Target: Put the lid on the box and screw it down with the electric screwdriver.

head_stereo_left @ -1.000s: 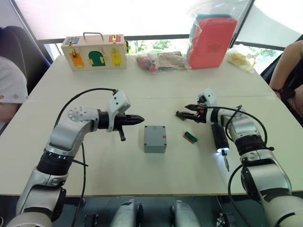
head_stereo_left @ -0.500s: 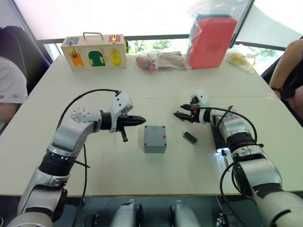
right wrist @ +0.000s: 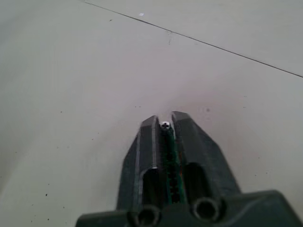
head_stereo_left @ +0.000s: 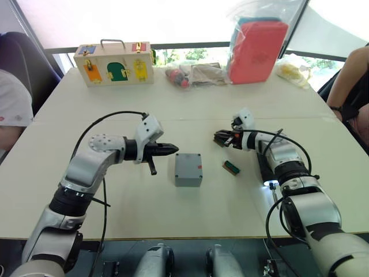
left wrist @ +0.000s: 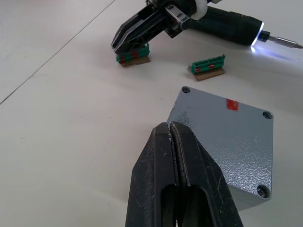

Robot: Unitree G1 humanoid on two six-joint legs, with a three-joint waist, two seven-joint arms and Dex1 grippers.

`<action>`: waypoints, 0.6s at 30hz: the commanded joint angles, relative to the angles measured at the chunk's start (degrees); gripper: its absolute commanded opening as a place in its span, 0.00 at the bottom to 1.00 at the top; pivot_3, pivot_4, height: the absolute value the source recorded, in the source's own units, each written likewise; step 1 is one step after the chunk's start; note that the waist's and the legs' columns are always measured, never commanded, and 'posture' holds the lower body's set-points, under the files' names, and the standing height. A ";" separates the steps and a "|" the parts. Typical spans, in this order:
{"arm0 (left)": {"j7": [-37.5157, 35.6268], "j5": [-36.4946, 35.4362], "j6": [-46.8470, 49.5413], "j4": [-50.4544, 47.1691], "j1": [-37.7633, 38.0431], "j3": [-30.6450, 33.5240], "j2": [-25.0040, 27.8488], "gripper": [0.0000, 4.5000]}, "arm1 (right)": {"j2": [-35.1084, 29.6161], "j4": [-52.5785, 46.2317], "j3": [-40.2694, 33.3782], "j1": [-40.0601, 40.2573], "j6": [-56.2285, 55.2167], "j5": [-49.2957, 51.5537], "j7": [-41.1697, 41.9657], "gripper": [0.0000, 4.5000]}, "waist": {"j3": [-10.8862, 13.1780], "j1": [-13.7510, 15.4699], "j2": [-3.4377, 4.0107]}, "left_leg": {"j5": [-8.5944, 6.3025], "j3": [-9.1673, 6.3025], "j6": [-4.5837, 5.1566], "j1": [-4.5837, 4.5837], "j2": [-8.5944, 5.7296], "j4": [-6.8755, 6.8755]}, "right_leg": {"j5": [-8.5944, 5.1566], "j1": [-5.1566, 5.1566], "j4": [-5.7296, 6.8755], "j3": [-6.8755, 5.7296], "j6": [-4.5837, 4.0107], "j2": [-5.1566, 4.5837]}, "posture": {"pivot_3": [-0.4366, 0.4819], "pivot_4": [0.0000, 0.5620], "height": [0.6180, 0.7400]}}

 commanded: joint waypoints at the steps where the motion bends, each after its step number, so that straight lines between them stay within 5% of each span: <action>1: -0.01 -0.43 -0.47 -1.79 -0.15 0.76 0.38 0.00 | 0.07 -0.62 -0.55 -1.37 -0.90 -0.37 0.22 0.02 | 0.00 0.01 0.00 | 0.00 0.00 0.00 0.00 0.00 0.00 | 0.00 0.00 0.00 0.00 0.00 0.00 | 0.48 0.27 1.00; 18: 0.11 -0.44 -0.51 -1.59 0.16 0.79 0.33 0.00 | -1.63 -13.61 -4.35 0.71 3.93 3.22 0.76 0.02 | 0.00 0.08 0.00 | 0.00 0.00 0.00 0.00 0.00 0.00 | 0.00 -0.01 0.01 0.00 0.00 -0.04 | 0.48 0.27 1.00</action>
